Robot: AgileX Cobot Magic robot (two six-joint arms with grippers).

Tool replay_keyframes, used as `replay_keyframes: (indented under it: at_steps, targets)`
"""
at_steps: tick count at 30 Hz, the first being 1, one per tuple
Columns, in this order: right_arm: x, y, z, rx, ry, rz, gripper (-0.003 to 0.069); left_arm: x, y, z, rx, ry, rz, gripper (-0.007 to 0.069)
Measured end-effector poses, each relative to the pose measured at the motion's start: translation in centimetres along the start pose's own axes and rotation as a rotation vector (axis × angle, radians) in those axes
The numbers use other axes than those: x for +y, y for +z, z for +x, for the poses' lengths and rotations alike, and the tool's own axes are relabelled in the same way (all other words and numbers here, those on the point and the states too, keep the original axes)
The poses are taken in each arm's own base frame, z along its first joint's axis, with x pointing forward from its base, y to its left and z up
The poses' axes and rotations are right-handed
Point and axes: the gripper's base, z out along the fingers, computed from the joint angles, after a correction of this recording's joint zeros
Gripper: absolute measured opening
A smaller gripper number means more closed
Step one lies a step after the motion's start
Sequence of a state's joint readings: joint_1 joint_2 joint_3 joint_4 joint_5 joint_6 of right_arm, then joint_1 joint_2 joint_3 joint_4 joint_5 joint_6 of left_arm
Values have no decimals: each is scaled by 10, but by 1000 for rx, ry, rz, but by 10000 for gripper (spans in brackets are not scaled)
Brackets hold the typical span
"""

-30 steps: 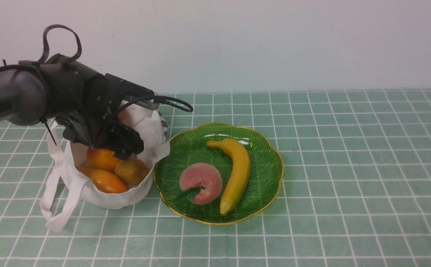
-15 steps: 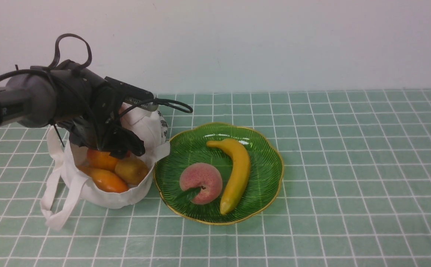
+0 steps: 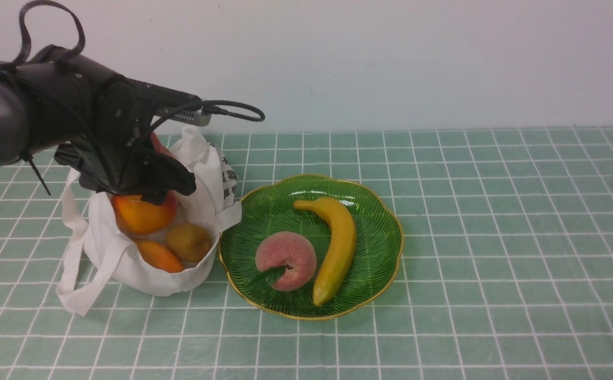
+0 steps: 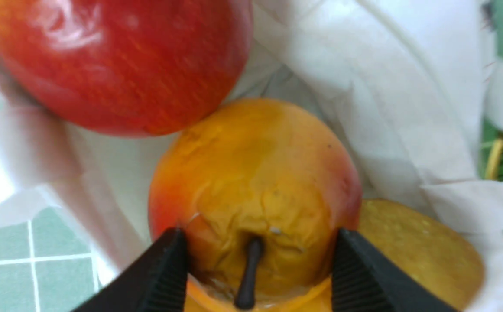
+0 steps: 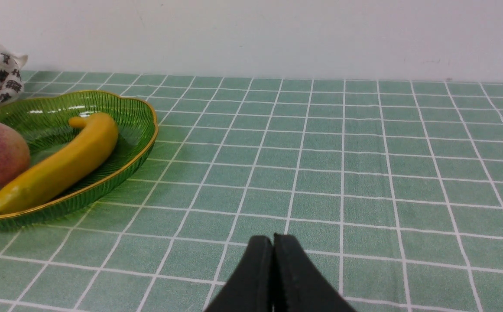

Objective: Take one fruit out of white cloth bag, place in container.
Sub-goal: 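Reach into the bag and grasp a fruit with the left gripper, then move the fruit from the bag onto the plate with the left gripper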

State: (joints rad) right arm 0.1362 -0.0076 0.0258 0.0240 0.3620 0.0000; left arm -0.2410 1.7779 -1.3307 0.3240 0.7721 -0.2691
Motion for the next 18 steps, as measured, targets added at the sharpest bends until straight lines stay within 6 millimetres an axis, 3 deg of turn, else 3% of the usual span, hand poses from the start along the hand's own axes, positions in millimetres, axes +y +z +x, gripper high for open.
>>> replay_keyframes:
  at_steps: [10, 18]
  targets:
    - [0, 0, 0, 0, 0, 0, -15, -7, -33, 1, -14, -72, 159, 370]
    - [0, 0, 0, 0, 0, 0, -15, -23, -95, -12, -171, -206, 490, 370]
